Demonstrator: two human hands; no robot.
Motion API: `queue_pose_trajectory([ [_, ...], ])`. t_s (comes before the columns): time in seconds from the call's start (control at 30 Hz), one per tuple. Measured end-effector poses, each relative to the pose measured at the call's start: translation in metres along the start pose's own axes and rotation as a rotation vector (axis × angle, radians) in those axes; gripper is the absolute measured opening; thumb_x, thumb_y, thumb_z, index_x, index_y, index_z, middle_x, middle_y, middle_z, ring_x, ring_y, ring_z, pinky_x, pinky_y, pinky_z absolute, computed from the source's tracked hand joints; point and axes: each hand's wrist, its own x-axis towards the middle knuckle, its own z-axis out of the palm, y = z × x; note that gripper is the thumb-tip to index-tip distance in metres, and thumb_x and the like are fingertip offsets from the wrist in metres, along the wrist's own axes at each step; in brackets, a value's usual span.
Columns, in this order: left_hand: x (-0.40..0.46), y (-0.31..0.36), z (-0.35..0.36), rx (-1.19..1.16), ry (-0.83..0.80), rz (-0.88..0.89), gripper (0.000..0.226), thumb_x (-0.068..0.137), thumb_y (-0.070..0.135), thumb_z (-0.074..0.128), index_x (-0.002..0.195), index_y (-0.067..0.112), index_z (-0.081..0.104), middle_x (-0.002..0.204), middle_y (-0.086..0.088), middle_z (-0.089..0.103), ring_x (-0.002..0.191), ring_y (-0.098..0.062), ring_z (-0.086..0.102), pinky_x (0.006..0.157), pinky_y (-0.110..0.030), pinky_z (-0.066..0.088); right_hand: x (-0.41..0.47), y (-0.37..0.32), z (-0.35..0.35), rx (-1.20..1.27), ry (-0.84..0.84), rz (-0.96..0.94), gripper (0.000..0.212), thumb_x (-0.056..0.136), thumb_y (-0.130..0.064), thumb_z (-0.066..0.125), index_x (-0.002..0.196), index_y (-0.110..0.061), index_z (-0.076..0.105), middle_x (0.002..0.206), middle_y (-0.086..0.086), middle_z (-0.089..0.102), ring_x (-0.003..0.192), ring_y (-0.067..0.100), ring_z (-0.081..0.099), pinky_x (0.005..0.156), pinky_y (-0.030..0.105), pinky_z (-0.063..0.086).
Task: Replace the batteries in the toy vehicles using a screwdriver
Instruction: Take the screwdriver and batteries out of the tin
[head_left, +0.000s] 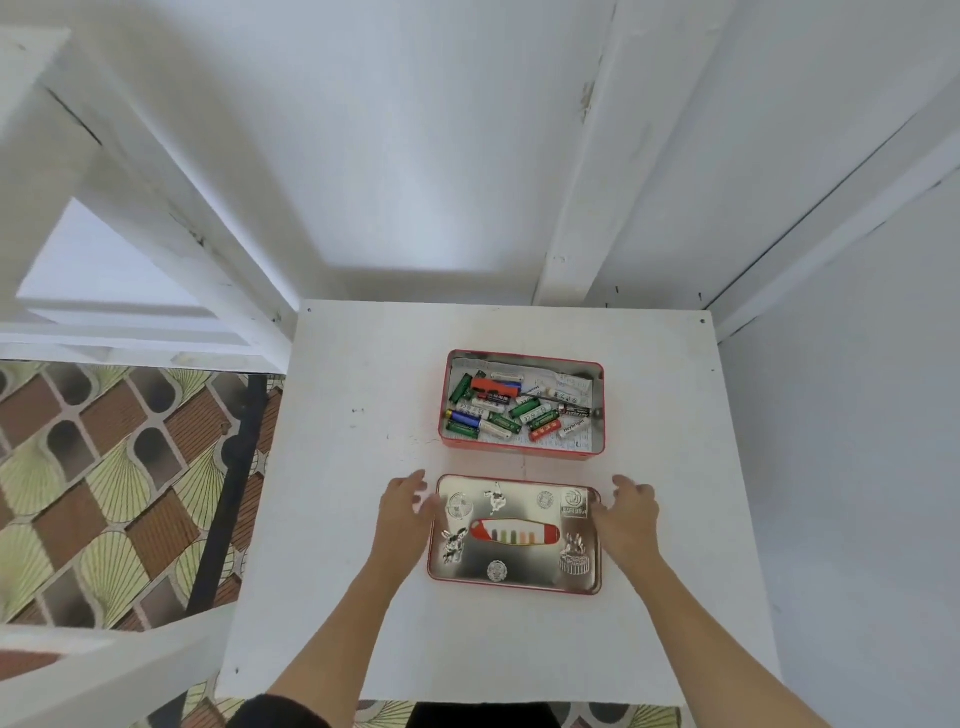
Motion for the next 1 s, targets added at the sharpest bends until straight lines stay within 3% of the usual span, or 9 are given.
queue_pose_trajectory([
  [0.07, 0.003, 0.016, -0.008, -0.020, 0.111, 0.114, 0.030, 0.097, 0.005, 0.054, 0.127, 0.006, 0.057, 0.113, -0.005, 0.056, 0.101, -0.019, 0.054, 0.096, -0.034, 0.044, 0.004, -0.013, -0.016, 0.089, 0.177, -0.190, 0.031, 0.086, -0.003, 0.056, 0.117, -0.005, 0.057, 0.115, 0.012, 0.047, 0.110, 0.029, 0.045, 0.079, 0.032, 0.040],
  [0.13, 0.008, 0.036, -0.014, -0.022, 0.148, 0.245, 0.024, 0.095, 0.003, 0.055, 0.118, 0.011, 0.061, 0.106, 0.001, 0.058, 0.097, -0.016, 0.055, 0.088, -0.032, 0.047, 0.012, -0.030, -0.030, 0.131, 0.232, -0.392, 0.020, 0.084, 0.001, 0.059, 0.102, -0.007, 0.064, 0.100, 0.003, 0.048, 0.100, 0.024, 0.048, 0.073, 0.025, 0.036],
  [0.27, 0.029, 0.061, -0.010, 0.094, 0.065, 0.459, 0.021, 0.092, 0.000, 0.059, 0.112, 0.007, 0.065, 0.106, 0.000, 0.059, 0.098, -0.015, 0.052, 0.085, -0.024, 0.044, 0.037, -0.065, -0.035, -0.096, 0.079, -0.694, 0.007, 0.082, 0.000, 0.063, 0.086, -0.003, 0.068, 0.090, 0.002, 0.050, 0.091, 0.014, 0.042, 0.070, 0.024, 0.033],
  [0.4, 0.057, 0.073, 0.003, 0.261, -0.077, 0.587, 0.021, 0.090, 0.002, 0.064, 0.111, 0.001, 0.068, 0.110, -0.009, 0.064, 0.108, -0.023, 0.055, 0.094, -0.028, 0.043, 0.064, -0.083, -0.017, -0.442, -0.074, -0.886, 0.011, 0.086, -0.004, 0.058, 0.089, -0.002, 0.069, 0.096, 0.009, 0.054, 0.100, 0.024, 0.049, 0.067, 0.027, 0.036],
  [0.5, 0.077, 0.081, 0.012, 0.385, -0.172, 0.609, 0.021, 0.090, 0.005, 0.064, 0.111, 0.002, 0.069, 0.111, -0.011, 0.065, 0.112, -0.023, 0.053, 0.097, -0.034, 0.043, 0.080, -0.089, -0.008, -0.624, -0.162, -0.886, 0.017, 0.089, -0.008, 0.056, 0.100, -0.009, 0.069, 0.093, 0.001, 0.042, 0.105, 0.023, 0.045, 0.066, 0.026, 0.030],
  [0.67, 0.101, 0.087, 0.025, 0.509, -0.266, 0.537, 0.021, 0.090, 0.009, 0.066, 0.110, 0.006, 0.069, 0.115, -0.005, 0.063, 0.114, -0.019, 0.050, 0.089, -0.019, 0.033, 0.091, -0.088, -0.002, -0.761, -0.200, -0.901, 0.021, 0.090, -0.013, 0.054, 0.107, -0.012, 0.067, 0.110, 0.007, 0.051, 0.110, 0.024, 0.044, 0.068, 0.025, 0.031],
  [0.77, 0.107, 0.087, 0.029, 0.544, -0.279, 0.534, 0.024, 0.088, 0.008, 0.069, 0.112, 0.006, 0.069, 0.117, -0.005, 0.063, 0.115, -0.019, 0.049, 0.091, -0.020, 0.033, 0.096, -0.085, -0.001, -0.801, -0.210, -0.972, 0.022, 0.089, -0.017, 0.058, 0.108, -0.009, 0.067, 0.112, 0.010, 0.053, 0.112, 0.026, 0.046, 0.075, 0.028, 0.040],
  [0.93, 0.114, 0.087, 0.034, 0.730, -0.386, 0.585, 0.019, 0.091, 0.005, 0.063, 0.107, 0.007, 0.072, 0.111, -0.005, 0.065, 0.114, -0.021, 0.049, 0.094, -0.033, 0.043, 0.099, -0.085, 0.001, -0.487, -0.290, -0.841, 0.016, 0.084, -0.010, 0.064, 0.095, 0.002, 0.064, 0.096, 0.009, 0.048, 0.096, 0.026, 0.048, 0.081, 0.037, 0.044],
  [1.0, 0.117, 0.089, 0.035, 0.828, -0.395, 0.630, 0.022, 0.091, 0.006, 0.059, 0.107, 0.010, 0.073, 0.112, -0.003, 0.064, 0.116, -0.020, 0.047, 0.089, -0.032, 0.046, 0.094, -0.090, -0.006, -0.264, -0.301, -0.735, 0.014, 0.084, -0.007, 0.063, 0.095, 0.001, 0.062, 0.094, 0.005, 0.047, 0.090, 0.020, 0.045, 0.081, 0.030, 0.039],
])
